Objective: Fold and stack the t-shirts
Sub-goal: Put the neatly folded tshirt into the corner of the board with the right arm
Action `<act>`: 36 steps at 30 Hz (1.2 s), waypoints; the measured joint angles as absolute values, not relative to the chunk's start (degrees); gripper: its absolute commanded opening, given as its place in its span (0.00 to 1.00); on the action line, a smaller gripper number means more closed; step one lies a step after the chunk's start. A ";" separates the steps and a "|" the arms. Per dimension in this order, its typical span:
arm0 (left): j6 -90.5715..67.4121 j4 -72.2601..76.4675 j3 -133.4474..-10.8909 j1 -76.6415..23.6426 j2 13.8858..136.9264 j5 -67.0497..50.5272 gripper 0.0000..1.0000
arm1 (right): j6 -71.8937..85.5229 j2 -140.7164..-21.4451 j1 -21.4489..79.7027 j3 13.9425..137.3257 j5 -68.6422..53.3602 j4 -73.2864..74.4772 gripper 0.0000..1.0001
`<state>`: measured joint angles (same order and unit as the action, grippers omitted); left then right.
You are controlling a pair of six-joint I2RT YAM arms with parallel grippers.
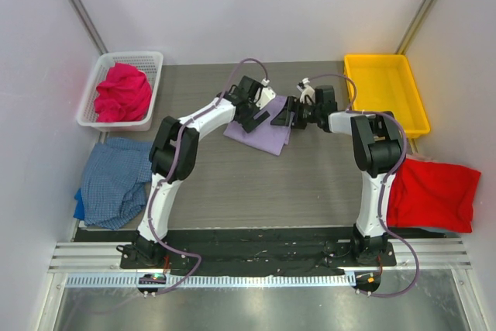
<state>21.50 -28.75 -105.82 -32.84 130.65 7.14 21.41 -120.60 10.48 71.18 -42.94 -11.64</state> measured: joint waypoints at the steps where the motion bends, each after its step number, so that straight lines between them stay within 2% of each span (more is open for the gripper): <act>1: 21.54 -28.60 -105.73 -32.97 130.63 7.42 0.94 | 21.30 -120.64 10.81 71.24 -42.85 -11.57 0.66; 3: 21.61 -28.36 -105.54 -33.21 130.54 7.92 0.93 | 21.19 -120.92 11.40 71.48 -42.44 -11.22 0.56; 4: 21.63 -28.32 -105.49 -33.26 130.54 8.08 0.93 | 21.12 -121.16 11.66 71.57 -42.35 -10.98 0.47; 7: 21.67 -28.21 -105.45 -33.34 130.52 8.38 0.94 | 20.49 -121.58 11.92 71.81 -41.80 -9.37 0.35; 9: 21.71 -28.05 -105.23 -33.39 130.37 8.58 0.93 | 20.01 -121.75 11.92 71.96 -41.71 -8.43 0.32; 10: 21.74 -27.99 -105.10 -33.43 130.30 8.64 0.94 | 19.68 -121.75 11.92 72.10 -41.56 -7.64 0.23; 12: 21.85 -27.90 -104.99 -33.50 130.21 8.93 0.94 | 18.52 -121.75 11.92 72.31 -41.41 -6.39 0.12; 13: 21.93 -27.86 -104.95 -33.56 130.21 9.02 0.93 | 18.04 -121.75 11.92 72.49 -41.23 -5.67 0.03; 14: 22.06 -27.81 -104.92 -33.65 130.21 9.21 0.94 | 17.54 -121.75 11.88 72.55 -41.12 -4.91 0.01; 22: 22.94 -27.64 -104.31 -34.06 129.23 9.67 0.94 | 9.58 -119.57 10.17 76.27 -37.41 9.72 0.01; 30: 23.22 -28.01 -106.30 -32.49 124.38 11.90 0.95 | -8.05 -110.78 2.94 83.92 -24.75 39.18 0.01; 36: 23.77 -27.90 -107.57 -30.98 120.25 13.76 0.95 | -17.96 -101.75 -2.63 87.96 -17.02 55.20 0.01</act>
<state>23.77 -27.90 -107.57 -30.98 120.25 13.76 -17.96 -101.75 -2.63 87.96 -17.02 55.20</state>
